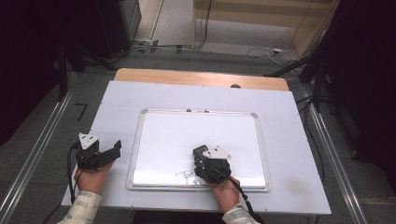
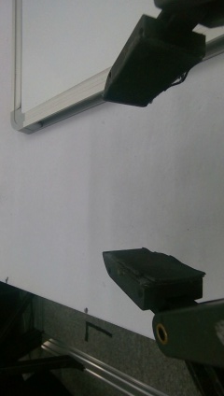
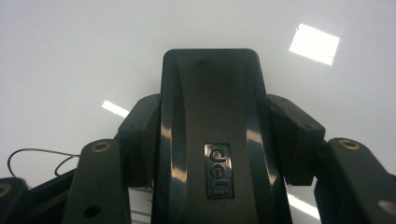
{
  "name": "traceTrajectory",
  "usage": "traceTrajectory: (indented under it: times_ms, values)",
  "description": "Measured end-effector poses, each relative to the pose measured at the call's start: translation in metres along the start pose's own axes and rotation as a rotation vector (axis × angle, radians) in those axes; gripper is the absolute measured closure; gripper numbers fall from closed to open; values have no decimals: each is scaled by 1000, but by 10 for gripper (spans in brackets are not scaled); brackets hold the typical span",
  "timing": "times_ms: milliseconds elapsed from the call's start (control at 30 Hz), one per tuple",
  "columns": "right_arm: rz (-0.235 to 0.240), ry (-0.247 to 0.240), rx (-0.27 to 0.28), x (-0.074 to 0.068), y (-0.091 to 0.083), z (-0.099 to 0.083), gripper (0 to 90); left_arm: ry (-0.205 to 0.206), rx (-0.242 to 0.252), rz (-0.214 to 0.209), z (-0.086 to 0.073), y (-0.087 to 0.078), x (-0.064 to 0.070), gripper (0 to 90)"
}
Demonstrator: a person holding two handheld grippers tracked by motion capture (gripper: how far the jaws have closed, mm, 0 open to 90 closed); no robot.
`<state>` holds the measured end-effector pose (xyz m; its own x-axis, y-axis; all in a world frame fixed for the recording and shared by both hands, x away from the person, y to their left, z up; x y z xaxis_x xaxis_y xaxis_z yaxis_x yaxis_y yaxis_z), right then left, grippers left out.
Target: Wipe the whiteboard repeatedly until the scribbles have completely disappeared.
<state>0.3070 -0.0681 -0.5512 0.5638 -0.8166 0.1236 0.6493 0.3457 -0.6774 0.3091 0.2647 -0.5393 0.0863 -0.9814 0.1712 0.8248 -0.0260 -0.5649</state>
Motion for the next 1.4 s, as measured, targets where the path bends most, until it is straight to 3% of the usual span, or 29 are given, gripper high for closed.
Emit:
traceTrajectory:
  times_ms: [1400]
  values:
    - [33,-58,-12,-45,16,21,392,-4,-1,-6,0,0,1,200]
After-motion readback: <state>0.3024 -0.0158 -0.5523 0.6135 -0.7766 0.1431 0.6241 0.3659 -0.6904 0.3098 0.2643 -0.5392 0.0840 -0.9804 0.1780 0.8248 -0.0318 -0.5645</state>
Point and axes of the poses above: each handheld gripper's, and its own axes: y roughly forward along the jaws, z roughly out of its top, x roughly to its right, the point moved 8 cm from there along y, roughly forward along the jaws, and after that the axes turned 7 degrees about -y, right-handed, at the moved point
